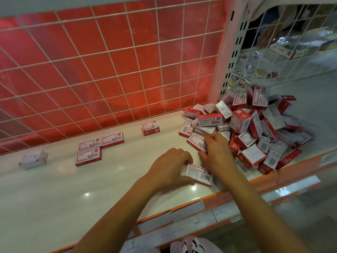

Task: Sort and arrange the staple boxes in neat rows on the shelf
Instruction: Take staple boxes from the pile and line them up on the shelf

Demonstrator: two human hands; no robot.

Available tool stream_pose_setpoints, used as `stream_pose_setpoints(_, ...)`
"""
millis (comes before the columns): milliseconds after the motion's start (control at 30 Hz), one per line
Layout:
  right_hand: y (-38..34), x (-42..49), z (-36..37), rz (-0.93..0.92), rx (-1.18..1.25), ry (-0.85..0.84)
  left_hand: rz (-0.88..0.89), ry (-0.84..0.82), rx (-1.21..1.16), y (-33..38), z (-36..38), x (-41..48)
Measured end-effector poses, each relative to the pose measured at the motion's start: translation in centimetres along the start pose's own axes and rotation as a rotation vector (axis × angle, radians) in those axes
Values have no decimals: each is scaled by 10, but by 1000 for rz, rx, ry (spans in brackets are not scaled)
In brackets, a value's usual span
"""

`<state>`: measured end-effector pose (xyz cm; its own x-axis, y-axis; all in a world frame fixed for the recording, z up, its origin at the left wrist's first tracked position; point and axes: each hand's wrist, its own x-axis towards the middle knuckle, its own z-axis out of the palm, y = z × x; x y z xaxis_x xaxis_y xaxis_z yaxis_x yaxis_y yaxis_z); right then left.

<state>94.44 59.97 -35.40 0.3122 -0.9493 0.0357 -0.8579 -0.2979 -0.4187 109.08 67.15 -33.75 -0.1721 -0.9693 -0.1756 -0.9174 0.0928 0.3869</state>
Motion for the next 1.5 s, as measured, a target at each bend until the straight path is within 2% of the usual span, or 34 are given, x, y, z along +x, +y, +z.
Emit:
stream_pose_setpoints(133, 2, -3, -1, 18, -23, 12, -108, 86, -99, -8, 2, -7)
stream_pose_setpoints(333, -4, -7, 0, -2, 90, 36, -203, 243, -227, -29, -1, -25)
stream_pose_setpoints(667, -24, -18, 10, -74, 210, 42, -240, 424, -227, -71, -1, -65)
stream_pose_setpoints(1233, -102, -34, 27, -170, 387, -94, -364, 533, -205, -123, -19, -131)
stream_pose_setpoints(1500, -134, -37, 43, -208, 343, -126, -413, 576, -208, -149, -22, -162)
